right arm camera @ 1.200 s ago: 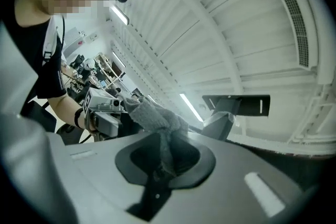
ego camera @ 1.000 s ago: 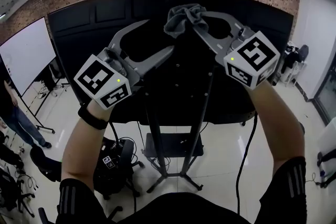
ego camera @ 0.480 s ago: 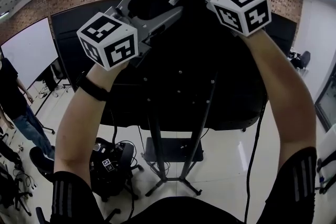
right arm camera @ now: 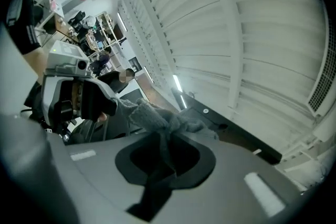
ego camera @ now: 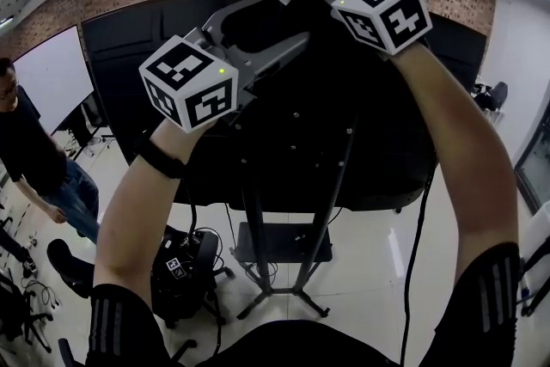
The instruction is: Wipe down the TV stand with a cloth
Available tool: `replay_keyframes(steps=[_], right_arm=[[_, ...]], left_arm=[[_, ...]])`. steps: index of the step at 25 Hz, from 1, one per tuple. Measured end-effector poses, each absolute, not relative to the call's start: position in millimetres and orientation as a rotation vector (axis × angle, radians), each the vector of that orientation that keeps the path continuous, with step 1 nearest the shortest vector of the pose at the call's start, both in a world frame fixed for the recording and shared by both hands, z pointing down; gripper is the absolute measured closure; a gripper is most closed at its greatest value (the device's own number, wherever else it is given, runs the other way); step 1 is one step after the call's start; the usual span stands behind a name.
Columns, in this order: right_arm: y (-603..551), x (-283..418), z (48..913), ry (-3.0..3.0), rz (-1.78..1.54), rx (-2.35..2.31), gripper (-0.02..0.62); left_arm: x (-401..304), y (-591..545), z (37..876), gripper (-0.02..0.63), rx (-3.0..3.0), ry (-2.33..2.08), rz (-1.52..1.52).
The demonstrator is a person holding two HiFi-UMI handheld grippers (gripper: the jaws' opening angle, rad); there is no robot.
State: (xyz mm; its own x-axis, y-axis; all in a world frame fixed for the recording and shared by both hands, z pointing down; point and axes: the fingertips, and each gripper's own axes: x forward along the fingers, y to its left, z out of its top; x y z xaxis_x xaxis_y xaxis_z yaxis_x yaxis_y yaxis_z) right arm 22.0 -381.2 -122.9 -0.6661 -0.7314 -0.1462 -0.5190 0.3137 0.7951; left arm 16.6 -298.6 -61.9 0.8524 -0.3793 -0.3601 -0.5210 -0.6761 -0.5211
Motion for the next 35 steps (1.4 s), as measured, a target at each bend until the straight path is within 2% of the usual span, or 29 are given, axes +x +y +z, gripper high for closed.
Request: replay_keyframes(steps=[7,17,22,35], right_arm=[[-393,18,-27,-2.216,-1.298,1.067,0.566],[-374,13,6,-2.014,-1.268,0.944,0.566],[-384,8,72,-1.781,-1.318,0.877,0.566],[-383,10,154,-1.606,-1.323,0.856,0.566]], left_arm=[[7,-312,10,0.279,-2.398,0.67,0.261],[1,-289,12,0.279,-2.439,0.715,0.252],[-7,-295,59,0.279,-2.459,0.746,0.239],[-15,-300,149,0.279,-2.52,0.838,0.173]])
